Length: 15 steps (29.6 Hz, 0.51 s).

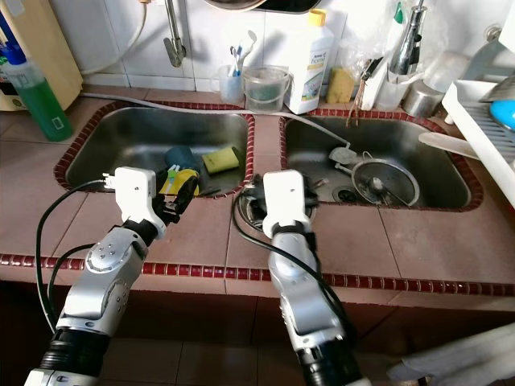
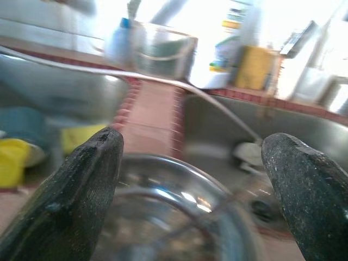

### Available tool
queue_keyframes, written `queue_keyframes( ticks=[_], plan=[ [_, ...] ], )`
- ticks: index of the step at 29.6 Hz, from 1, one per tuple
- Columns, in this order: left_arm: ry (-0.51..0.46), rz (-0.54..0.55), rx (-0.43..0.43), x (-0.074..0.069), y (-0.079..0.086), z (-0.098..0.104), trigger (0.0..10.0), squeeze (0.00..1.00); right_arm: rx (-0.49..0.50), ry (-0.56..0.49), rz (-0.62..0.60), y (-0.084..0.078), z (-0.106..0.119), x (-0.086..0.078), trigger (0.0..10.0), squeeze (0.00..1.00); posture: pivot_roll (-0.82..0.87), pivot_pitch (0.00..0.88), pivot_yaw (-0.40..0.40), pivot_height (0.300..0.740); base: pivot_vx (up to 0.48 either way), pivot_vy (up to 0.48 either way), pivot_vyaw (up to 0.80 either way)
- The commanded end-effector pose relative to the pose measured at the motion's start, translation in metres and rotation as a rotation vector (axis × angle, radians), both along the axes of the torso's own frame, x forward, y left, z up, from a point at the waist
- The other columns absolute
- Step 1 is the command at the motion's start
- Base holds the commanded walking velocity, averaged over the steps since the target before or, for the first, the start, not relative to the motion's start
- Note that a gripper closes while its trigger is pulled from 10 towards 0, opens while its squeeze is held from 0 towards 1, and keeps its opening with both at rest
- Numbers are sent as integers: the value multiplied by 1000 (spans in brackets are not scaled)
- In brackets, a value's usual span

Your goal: Kitchen organization

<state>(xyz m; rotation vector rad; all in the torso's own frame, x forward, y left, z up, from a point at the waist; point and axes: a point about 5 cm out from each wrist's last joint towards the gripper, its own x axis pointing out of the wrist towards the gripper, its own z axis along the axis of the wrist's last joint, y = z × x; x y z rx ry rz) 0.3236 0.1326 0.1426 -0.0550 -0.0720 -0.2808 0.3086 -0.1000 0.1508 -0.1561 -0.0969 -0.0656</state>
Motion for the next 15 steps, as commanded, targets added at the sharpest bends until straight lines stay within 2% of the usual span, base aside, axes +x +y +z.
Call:
queue_keyframes(
  ticks=[1, 6, 8, 15],
  plan=[
    [1, 30, 7, -2, 6, -3, 10000, 0, -6, -48, -42, -11, 8, -4, 10000, 0, -147, 20, -10, 740, 0, 0, 0],
    [-15, 55, 7, -5, 10, -5, 10000, 0, -3, -107, -58, -23, 15, -11, 10000, 0, -149, 13, -13, 740, 0, 0, 0],
    [-31, 65, -4, -6, 11, -3, 10000, 0, -39, -144, -56, -29, 17, -15, 10000, 0, -148, 9, -15, 740, 0, 0, 0],
    [-84, 70, 30, -2, 12, 6, 10000, 0, -66, -148, -22, -43, 16, -20, 10000, 0, -128, 0, -52, 740, 0, 0, 0]
  ],
)
